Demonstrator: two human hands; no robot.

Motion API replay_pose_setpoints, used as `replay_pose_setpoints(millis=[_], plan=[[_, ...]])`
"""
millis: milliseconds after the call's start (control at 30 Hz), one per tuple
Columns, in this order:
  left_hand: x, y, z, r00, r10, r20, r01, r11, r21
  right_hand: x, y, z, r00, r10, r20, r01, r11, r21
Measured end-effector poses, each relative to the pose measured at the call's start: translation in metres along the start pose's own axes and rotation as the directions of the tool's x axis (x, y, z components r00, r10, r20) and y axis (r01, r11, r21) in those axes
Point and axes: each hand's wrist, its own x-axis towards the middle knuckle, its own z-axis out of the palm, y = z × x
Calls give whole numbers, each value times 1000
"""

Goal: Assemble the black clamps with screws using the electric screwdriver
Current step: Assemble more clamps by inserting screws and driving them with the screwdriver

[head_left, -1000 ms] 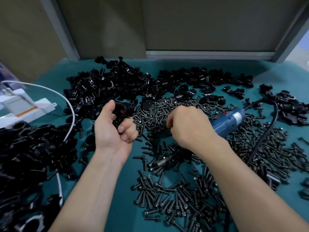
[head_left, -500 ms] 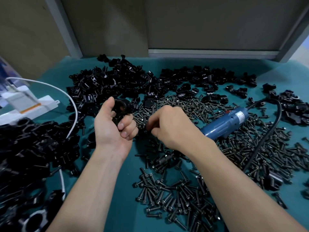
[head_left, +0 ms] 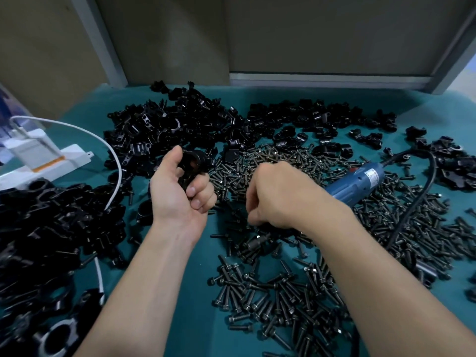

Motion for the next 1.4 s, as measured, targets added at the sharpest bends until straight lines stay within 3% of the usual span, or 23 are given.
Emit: replay_pose_setpoints(millis=[367,467,600,667,733,833,900,967,1100,1267,1400], plan=[[-2,-3,3,1000,2,21,-2,999,35,-17,-9,18,982,-118,-146,89,977,-192],[-2,-4,3,999,3,34,-4,999,54,-13,-2,16,984,-73,-162,61,995,-79],[-2,-5,3,999,-4,49,0,996,87,-9,20,7,990,38,-138,12,940,342],[-2,-7,3,998,-5,55,-3,991,137,-12,31,4,983,85,-163,40,766,641],[-1,-10,3,997,2,81,-19,979,202,-16,40,2,982,108,-156,95,435,896],[-3,-17,3,989,-8,150,-32,964,264,-22,48,0,994,68,-84,85,-13,996],[-5,-20,4,981,-31,192,-26,958,286,-25,52,-1,998,48,-50,57,-160,985],[-6,-24,6,972,-56,227,-18,950,312,-27,55,-3,997,70,-24,40,-224,974],[-7,-29,8,964,-88,249,-7,935,355,-29,58,-4,996,87,-16,38,-261,964],[-7,-34,9,960,-103,261,-4,925,380,-35,64,-7,1000,-4,-25,24,-221,975],[-7,-36,10,948,-99,303,-40,907,419,-34,59,-3,995,81,-66,65,12,998]])
